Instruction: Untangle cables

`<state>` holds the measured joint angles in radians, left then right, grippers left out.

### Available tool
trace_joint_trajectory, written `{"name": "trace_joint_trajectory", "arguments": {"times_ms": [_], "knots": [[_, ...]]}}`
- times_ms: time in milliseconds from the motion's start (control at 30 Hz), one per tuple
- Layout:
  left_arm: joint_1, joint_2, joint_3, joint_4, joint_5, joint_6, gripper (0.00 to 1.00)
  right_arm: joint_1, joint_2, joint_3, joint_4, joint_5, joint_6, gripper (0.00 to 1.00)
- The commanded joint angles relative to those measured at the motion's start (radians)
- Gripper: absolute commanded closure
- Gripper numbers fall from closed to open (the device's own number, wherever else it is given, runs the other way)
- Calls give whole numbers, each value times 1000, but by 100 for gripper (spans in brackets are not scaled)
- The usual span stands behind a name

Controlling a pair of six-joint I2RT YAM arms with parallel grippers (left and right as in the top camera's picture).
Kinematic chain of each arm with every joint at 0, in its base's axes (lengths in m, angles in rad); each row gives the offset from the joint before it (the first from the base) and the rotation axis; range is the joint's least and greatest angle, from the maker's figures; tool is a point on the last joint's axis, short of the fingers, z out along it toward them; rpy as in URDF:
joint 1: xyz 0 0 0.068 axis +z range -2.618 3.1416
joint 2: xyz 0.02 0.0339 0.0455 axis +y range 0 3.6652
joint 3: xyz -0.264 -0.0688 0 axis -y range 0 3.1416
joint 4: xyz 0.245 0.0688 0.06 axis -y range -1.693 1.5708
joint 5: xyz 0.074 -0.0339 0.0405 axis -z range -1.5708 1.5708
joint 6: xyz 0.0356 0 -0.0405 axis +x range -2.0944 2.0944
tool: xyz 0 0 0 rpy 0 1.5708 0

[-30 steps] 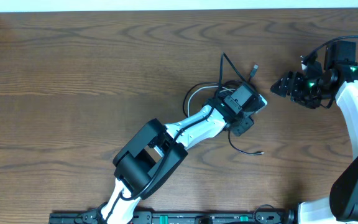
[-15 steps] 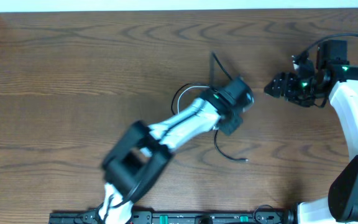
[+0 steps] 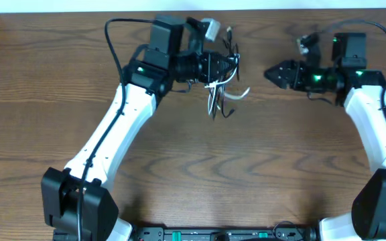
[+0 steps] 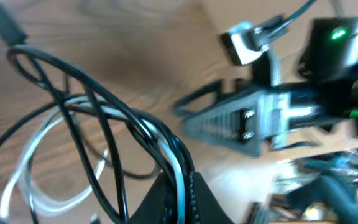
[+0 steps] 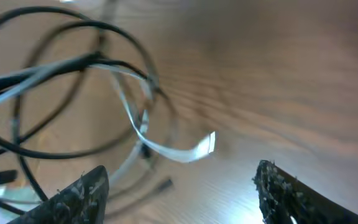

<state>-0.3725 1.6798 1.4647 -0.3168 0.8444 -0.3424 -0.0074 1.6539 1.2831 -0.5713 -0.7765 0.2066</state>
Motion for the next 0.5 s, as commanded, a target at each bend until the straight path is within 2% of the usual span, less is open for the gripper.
{"name": "trace_joint_trajectory", "arguments": {"times_ms": [0,200,367,467], "knots": [[21,-4,6,22,159,-117,93,78,-6,9,101,-118,68,28],[24,0,6,20,161,-173,92,139,-6,9,295,-125,251,29],[30,0,5,20,148,-203,92,146,-6,9,346,-127,295,30],[42,0,5,26,105,-325,92,146,-6,9,353,-124,298,30]]}}
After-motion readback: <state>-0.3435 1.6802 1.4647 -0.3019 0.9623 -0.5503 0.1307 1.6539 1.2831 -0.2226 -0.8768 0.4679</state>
